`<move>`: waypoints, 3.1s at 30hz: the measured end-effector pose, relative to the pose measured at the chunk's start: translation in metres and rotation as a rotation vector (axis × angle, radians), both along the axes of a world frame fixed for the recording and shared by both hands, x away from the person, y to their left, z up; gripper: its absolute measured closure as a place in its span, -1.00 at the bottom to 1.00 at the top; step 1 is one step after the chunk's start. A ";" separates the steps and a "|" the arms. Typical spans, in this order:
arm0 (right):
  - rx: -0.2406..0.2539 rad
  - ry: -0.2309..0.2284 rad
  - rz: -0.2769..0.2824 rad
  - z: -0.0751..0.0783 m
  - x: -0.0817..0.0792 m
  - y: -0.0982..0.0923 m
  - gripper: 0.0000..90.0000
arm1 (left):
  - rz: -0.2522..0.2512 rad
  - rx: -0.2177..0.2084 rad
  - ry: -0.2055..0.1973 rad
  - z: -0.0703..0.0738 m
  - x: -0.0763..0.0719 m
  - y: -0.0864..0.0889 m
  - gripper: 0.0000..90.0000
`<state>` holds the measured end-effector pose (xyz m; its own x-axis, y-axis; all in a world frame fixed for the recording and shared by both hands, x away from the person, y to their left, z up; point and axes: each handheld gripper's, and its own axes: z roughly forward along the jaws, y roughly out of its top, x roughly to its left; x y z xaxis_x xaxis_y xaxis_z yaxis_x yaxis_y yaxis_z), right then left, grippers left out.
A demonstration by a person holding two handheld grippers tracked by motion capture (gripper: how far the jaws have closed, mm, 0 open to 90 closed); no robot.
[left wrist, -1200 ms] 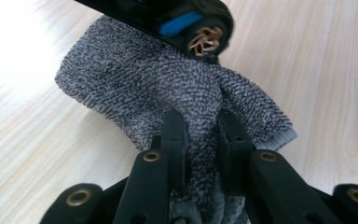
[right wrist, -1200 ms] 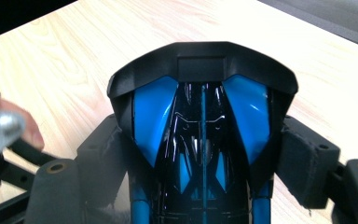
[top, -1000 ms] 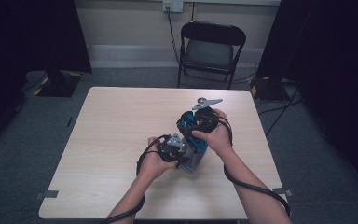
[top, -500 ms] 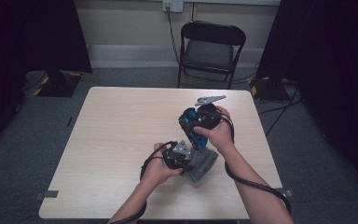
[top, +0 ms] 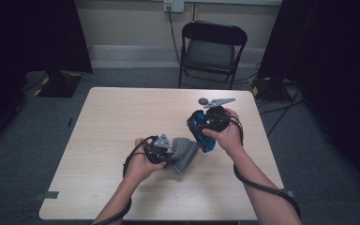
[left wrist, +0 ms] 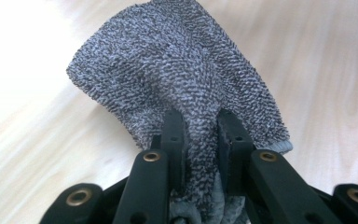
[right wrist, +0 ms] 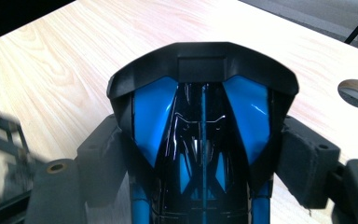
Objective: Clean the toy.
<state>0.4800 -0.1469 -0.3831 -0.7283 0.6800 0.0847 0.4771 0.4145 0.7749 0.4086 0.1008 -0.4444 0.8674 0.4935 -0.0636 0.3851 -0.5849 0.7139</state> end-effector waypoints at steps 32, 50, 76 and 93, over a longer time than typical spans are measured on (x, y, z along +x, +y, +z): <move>0.000 0.025 0.075 -0.033 -0.027 0.001 -0.44 | 0.096 -0.030 -0.079 0.044 0.031 0.013 0.68; -0.014 0.008 0.073 -0.030 -0.026 0.008 -0.44 | 0.043 -0.022 -0.056 0.031 0.026 -0.009 0.67; 0.008 0.008 0.063 -0.021 -0.021 0.013 -0.44 | -0.001 -0.022 -0.032 0.016 0.015 -0.022 0.68; 0.010 -0.004 0.057 -0.014 -0.018 0.015 -0.44 | -0.045 -0.004 -0.005 0.007 0.012 -0.033 0.68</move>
<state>0.4619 -0.1323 -0.3972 -0.7661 0.6366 0.0888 0.4501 0.4328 0.7811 0.4202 0.0675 -0.4377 0.8892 0.4535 -0.0611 0.3547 -0.5987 0.7181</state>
